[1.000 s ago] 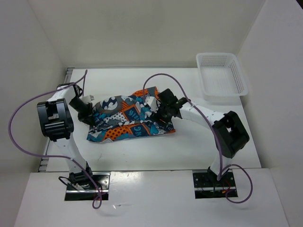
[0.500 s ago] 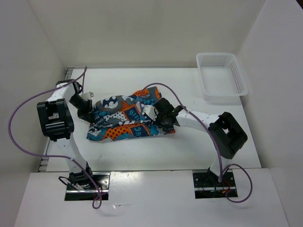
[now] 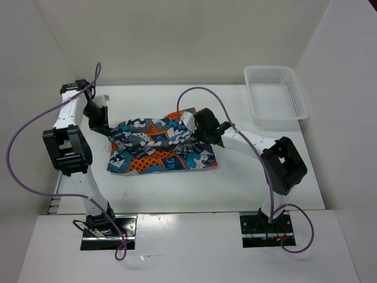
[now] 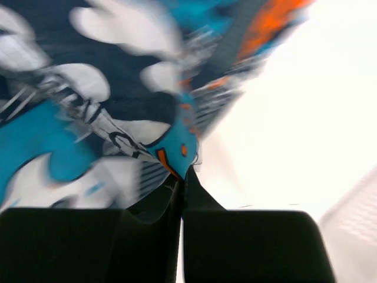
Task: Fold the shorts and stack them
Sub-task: Fold the shorts
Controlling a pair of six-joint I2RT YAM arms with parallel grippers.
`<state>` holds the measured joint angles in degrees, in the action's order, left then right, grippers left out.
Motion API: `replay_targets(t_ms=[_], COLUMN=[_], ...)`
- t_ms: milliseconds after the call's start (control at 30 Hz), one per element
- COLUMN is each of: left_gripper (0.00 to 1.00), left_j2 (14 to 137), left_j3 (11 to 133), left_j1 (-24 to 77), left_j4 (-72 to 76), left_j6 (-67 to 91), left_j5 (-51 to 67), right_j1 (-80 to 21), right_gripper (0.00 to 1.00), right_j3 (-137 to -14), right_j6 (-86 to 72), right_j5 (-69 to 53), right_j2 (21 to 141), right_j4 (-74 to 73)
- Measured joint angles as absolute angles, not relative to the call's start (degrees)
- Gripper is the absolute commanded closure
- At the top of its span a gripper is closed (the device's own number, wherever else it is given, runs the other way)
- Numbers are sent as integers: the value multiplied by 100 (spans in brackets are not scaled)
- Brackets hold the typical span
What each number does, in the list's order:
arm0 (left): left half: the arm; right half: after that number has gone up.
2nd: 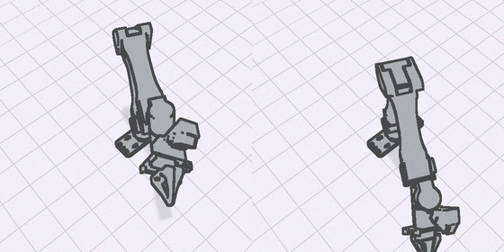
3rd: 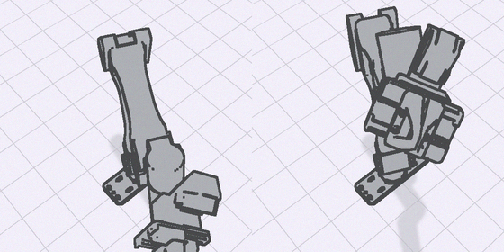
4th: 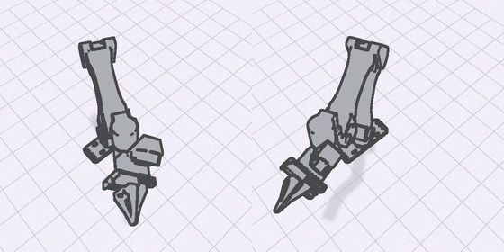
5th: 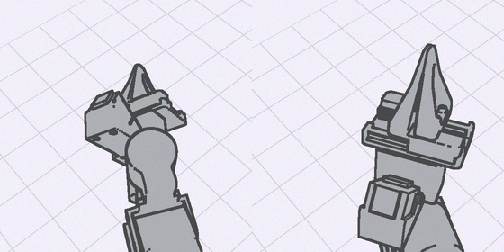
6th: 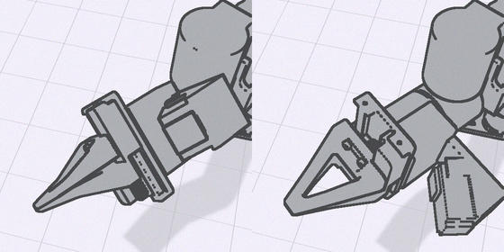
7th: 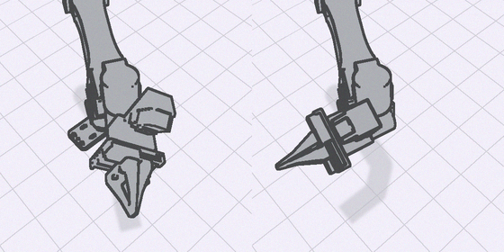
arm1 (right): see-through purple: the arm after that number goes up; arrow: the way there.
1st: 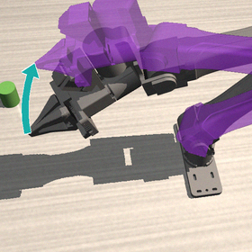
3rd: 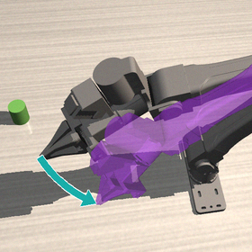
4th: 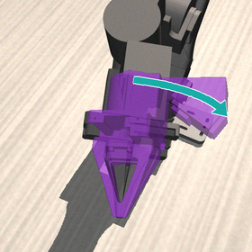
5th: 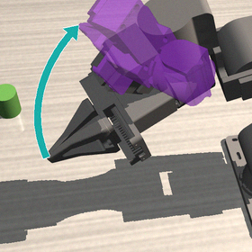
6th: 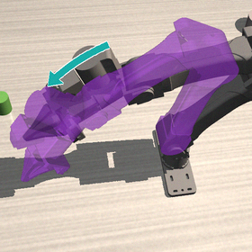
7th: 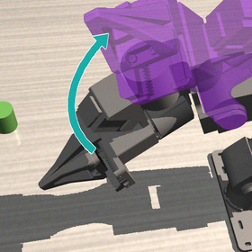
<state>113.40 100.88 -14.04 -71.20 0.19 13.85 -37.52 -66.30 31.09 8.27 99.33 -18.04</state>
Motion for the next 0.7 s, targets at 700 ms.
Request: replay_targets(t_ms=[700], left_gripper=[98], left_j2=[11559], left_j3=[12628], left_j1=[-1236], left_j4=[-6438], left_j6=[38], left_j5=[2012], right_j1=[-2818], right_gripper=[100], right_j3=[-10680], right_j6=[3400], right_j5=[1861], right_j2=[11157], right_j4=[-991])
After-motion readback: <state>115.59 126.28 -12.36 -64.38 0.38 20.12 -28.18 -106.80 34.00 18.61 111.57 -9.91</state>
